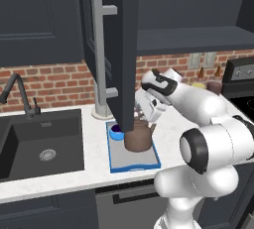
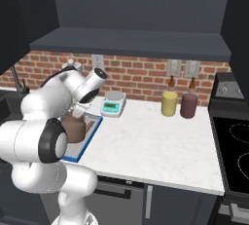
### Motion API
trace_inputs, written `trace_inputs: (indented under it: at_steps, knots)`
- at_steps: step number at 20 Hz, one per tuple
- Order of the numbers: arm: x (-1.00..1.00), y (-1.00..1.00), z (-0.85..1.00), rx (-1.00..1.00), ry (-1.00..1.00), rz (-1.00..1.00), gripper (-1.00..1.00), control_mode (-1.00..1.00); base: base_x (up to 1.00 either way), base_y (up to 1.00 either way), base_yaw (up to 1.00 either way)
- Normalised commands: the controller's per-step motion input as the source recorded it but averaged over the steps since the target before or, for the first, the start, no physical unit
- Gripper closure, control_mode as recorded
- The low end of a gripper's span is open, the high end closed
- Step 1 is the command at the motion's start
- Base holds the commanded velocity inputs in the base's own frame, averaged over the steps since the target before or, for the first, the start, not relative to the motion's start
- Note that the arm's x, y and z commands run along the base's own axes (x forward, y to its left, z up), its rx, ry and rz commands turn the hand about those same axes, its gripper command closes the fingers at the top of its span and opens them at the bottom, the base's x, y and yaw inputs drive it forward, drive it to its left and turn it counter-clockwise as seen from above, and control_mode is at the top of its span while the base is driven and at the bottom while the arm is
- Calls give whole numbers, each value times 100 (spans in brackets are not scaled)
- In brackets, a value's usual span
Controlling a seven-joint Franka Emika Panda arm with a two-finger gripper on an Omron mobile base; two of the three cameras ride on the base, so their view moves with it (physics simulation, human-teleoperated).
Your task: Pick the kettle from the counter and place it on the tray. Then pick the mug from the cabinet and place it on the tray. Then close the cabinet doors.
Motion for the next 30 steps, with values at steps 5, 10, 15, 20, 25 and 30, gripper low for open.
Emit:
trace_inputs:
  at_steps: [5,10,15,20,25,30]
  knots:
    - [-25,0,-17,0,-2,0,100,-100,0,0,0]
    - [-41,0,-26,0,-8,0,100,-100,0,0,0]
    - [-17,5,-34,0,-10,0,100,-100,0,0,0]
    - [-3,27,-38,0,-11,-1,100,-100,0,0,0]
    - [-11,13,-43,1,-11,0,100,-100,0,0,0]
    - [-43,-6,-37,9,-14,0,100,-100,0,0,0]
